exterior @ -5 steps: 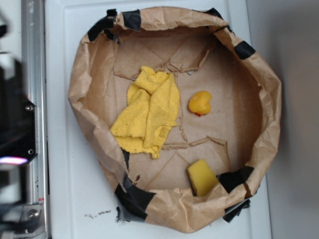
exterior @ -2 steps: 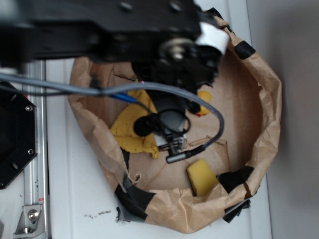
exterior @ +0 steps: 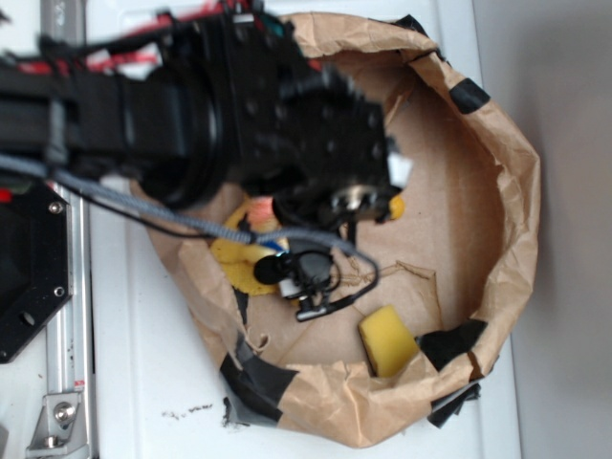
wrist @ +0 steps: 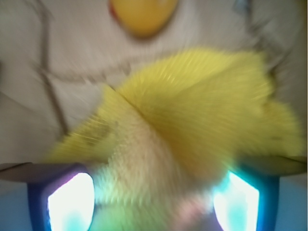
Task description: Grab the yellow cloth.
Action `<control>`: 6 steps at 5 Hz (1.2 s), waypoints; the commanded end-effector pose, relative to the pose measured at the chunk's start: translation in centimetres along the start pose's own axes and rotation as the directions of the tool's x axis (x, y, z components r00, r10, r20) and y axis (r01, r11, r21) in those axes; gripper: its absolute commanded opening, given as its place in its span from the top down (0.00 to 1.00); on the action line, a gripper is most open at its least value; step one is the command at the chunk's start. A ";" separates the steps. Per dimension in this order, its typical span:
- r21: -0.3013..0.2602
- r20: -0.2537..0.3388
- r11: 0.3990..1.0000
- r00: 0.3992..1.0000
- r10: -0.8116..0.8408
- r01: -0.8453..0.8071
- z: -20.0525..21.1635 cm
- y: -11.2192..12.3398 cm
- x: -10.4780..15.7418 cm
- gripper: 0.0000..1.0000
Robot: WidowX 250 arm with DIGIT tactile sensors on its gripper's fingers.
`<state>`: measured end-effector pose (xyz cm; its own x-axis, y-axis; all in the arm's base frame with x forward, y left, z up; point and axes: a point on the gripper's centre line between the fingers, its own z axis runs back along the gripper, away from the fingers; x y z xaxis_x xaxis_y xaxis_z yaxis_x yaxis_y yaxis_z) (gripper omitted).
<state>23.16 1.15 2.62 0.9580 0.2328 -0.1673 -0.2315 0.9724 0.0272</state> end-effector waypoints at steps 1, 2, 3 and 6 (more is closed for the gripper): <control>0.123 0.069 0.992 0.998 0.007 -0.016 -1.0 1.8 0.7 1.00; 0.108 0.059 0.994 0.998 0.015 -0.022 -0.7 2.1 0.6 1.00; 0.086 0.067 0.996 0.998 -0.005 -0.001 1.6 2.5 0.7 1.00; -0.028 0.344 0.993 0.934 -0.097 0.114 14.1 3.0 -1.6 1.00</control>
<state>23.39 2.27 15.95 0.9868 0.1142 0.1149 -0.1120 0.9934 -0.0249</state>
